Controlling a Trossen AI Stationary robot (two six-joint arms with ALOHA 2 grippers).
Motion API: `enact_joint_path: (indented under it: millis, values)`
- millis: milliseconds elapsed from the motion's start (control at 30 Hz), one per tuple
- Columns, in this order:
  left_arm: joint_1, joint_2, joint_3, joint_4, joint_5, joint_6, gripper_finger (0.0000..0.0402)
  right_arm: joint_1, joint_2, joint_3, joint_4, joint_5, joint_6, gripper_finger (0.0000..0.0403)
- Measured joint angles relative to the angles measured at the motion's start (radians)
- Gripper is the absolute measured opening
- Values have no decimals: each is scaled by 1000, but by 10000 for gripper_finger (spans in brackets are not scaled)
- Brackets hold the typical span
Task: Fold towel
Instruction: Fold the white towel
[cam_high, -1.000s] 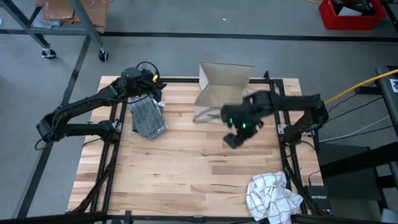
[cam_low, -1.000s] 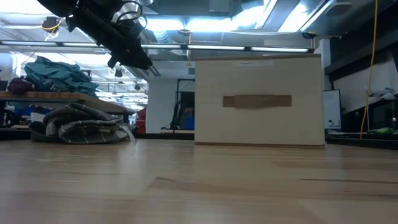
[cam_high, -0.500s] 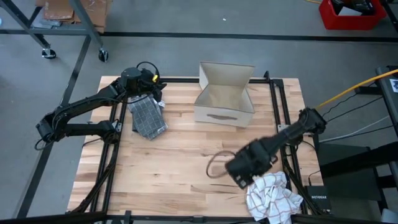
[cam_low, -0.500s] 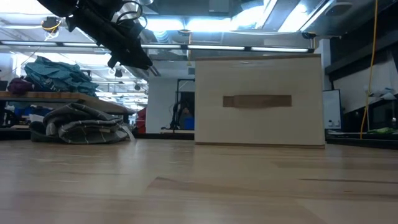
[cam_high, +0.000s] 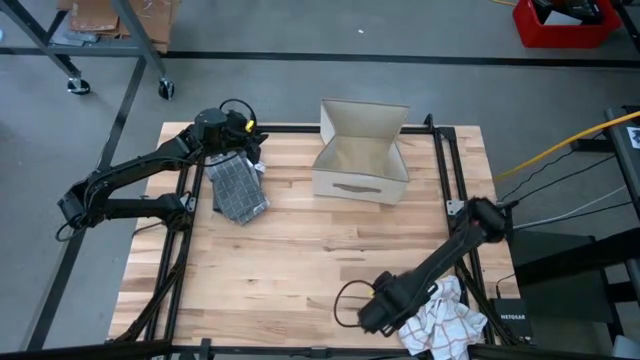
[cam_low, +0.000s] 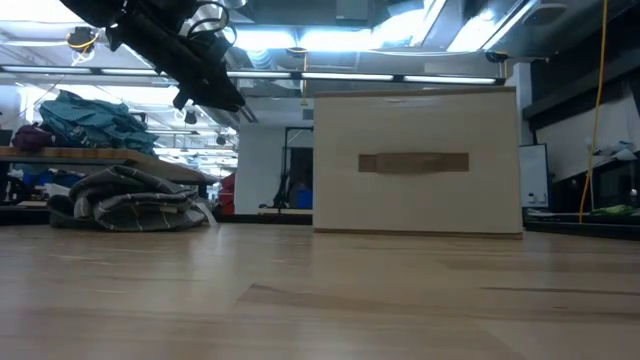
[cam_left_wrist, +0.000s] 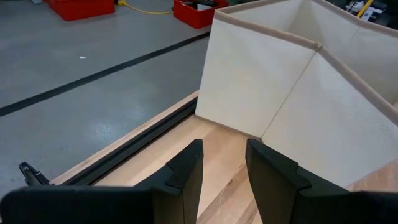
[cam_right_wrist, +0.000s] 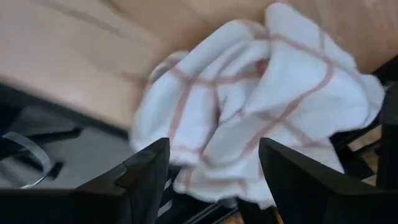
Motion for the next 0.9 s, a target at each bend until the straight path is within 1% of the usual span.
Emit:
enact_joint_path:
  millis: [167, 400, 600, 700, 900]
  values:
    - [0, 0, 0, 0, 0, -25, 114, 0, 80, -1, -40, 3, 0, 252]
    - [0, 0, 0, 0, 0, -76, 114, -1, 146, 0, -54, 55, 0, 252]
    - [0, 0, 0, -1, 0, -79, 114, 5, 164, -3, -207, 83, -1, 252]
    - [0, 0, 0, -1, 0, -81, 114, 8, 154, -47, -175, 95, -2, 252]
    - [0, 0, 0, -3, 0, -83, 114, 12, 154, -130, -40, 22, -15, 251]
